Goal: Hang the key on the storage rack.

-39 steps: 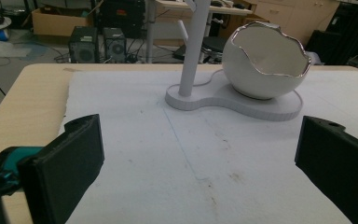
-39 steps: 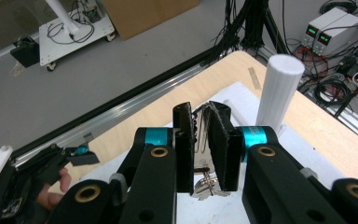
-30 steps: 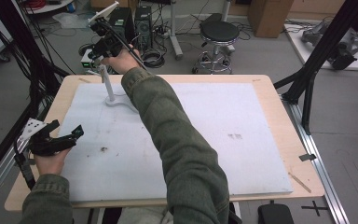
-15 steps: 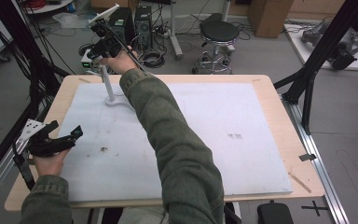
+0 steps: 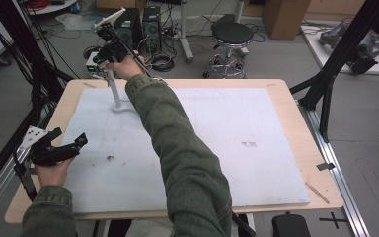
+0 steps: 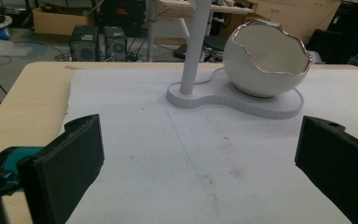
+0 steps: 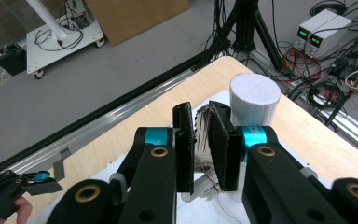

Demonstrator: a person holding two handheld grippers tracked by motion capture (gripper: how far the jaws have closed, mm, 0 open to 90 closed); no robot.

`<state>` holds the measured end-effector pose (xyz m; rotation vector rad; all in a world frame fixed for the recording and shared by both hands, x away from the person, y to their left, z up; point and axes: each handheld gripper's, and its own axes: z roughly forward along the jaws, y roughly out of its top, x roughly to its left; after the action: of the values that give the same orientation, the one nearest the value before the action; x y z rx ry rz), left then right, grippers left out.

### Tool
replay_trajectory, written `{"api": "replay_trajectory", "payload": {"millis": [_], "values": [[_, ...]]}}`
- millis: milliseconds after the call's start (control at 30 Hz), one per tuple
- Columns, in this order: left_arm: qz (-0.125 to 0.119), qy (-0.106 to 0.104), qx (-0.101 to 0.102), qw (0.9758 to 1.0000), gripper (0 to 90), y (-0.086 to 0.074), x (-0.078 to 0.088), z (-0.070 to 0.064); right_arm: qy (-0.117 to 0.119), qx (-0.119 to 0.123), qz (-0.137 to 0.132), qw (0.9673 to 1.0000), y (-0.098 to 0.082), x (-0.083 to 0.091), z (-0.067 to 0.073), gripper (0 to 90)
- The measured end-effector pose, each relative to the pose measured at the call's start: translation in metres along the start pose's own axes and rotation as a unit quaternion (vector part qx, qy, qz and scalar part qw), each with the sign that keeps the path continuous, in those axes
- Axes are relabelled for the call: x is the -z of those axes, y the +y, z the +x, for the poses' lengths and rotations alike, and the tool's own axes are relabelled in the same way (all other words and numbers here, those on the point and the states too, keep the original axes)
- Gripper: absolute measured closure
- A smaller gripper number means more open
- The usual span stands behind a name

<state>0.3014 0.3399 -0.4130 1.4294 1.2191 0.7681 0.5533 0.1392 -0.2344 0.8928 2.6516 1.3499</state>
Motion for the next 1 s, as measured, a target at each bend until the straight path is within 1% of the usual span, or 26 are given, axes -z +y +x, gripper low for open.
{"api": "replay_trajectory", "payload": {"millis": [133, 233, 267, 367, 433, 467, 500, 567, 600, 667, 733, 933, 967, 1000], "values": [[0.000, 0.000, -0.001, 1.0000, 1.7, 0.000, 0.000, 0.000, -0.002, -0.002, -0.001, 1.0000, 0.000, 0.001, 0.000, 80.5], [-0.001, 0.000, 0.000, 1.0000, 1.7, 0.000, 0.001, 0.000, 0.001, -0.009, 0.002, 1.0000, -0.001, 0.001, 0.001, 79.1], [-0.001, -0.001, 0.000, 1.0000, 1.7, 0.000, 0.001, 0.000, 0.002, -0.007, 0.003, 1.0000, -0.001, 0.002, 0.002, 77.4], [-0.001, -0.001, 0.000, 1.0000, 1.7, 0.000, 0.001, 0.000, 0.000, -0.005, 0.001, 1.0000, -0.001, 0.006, 0.005, 68.7], [-0.001, -0.001, 0.000, 1.0000, 1.7, 0.000, 0.001, 0.000, -0.003, 0.000, -0.003, 1.0000, -0.001, 0.008, 0.006, 67.4], [-0.001, -0.001, -0.001, 1.0000, 1.7, 0.000, 0.001, 0.000, 0.000, 0.006, -0.009, 0.9999, -0.001, 0.014, 0.009, 62.1], [0.000, -0.002, -0.001, 1.0000, 1.7, 0.000, 0.001, -0.001, -0.004, 0.010, -0.012, 0.9999, -0.001, 0.016, 0.010, 60.3], [0.000, -0.002, 0.000, 1.0000, 1.7, 0.000, 0.001, -0.001, -0.008, 0.008, -0.014, 0.9998, -0.001, 0.020, 0.012, 55.5], [0.000, -0.001, 0.000, 1.0000, 1.7, 0.000, 0.001, -0.001, -0.011, 0.009, -0.016, 0.9998, -0.002, 0.024, 0.012, 51.0], [0.000, -0.001, 0.000, 1.0000, 1.7, 0.000, 0.001, -0.001, -0.020, 0.013, -0.018, 0.9996, -0.003, 0.029, 0.013, 44.8], [0.000, -0.001, 0.000, 1.0000, 1.7, 0.000, 0.001, -0.001, -0.035, 0.013, -0.017, 0.9991, -0.005, 0.033, 0.013, 40.0], [-0.001, -0.001, 0.000, 1.0000, 1.7, 0.000, 0.001, -0.001, -0.058, 0.012, -0.014, 0.9982, -0.012, 0.046, 0.009, 24.0], [-0.001, 0.000, 0.000, 1.0000, 1.7, 0.000, 0.001, -0.001, -0.063, 0.019, -0.016, 0.9977, -0.014, 0.048, 0.009, 23.0], [0.000, -0.001, -0.003, 1.0000, 1.7, 0.000, 0.001, 0.000, -0.066, 0.021, -0.018, 0.9974, -0.015, 0.051, 0.009, 19.5]]}}
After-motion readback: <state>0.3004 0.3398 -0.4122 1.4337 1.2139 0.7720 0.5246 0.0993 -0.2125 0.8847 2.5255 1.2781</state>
